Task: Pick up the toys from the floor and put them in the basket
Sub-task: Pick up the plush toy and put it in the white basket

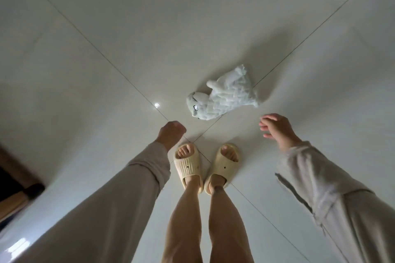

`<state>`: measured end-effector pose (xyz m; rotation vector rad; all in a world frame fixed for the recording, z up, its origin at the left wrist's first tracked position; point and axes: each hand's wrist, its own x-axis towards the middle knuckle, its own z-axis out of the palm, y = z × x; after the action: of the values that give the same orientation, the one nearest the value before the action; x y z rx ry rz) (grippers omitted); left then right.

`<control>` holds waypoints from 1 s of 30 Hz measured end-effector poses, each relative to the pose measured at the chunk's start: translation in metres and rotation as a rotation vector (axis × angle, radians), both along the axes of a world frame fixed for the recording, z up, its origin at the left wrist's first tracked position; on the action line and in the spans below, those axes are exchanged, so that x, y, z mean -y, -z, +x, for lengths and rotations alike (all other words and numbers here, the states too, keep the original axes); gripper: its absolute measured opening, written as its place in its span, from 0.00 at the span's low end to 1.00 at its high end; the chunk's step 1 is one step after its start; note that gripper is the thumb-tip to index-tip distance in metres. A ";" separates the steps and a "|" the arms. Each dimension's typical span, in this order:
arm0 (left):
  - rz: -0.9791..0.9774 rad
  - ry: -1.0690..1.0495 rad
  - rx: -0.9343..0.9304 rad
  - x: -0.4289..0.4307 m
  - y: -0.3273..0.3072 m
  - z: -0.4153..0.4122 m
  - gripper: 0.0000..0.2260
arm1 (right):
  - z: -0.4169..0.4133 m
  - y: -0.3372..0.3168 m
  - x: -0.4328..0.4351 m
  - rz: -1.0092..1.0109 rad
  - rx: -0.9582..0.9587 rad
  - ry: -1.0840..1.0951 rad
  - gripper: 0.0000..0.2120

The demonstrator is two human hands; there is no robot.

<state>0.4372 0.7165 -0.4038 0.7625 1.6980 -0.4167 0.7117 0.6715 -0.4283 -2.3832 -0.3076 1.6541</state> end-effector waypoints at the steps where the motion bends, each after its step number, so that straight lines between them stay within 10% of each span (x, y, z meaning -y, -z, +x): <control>1: -0.006 -0.015 -0.004 -0.007 0.030 0.002 0.15 | 0.001 0.028 -0.008 0.027 0.022 -0.003 0.15; 14: -0.023 -0.888 0.161 -0.019 0.184 0.034 0.23 | 0.006 0.198 -0.069 0.215 0.169 -0.115 0.21; 22: 0.187 -0.838 0.190 -0.016 0.000 -0.001 0.04 | -0.023 -0.002 0.000 0.167 0.097 0.161 0.21; 30: 0.288 -0.510 0.384 0.011 -0.297 -0.029 0.09 | -0.030 -0.314 0.067 0.214 -0.005 0.282 0.15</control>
<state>0.4081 0.7060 -0.1072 0.5395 1.5263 0.3168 0.6813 0.6046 -0.1142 -2.1501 -0.1321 1.4239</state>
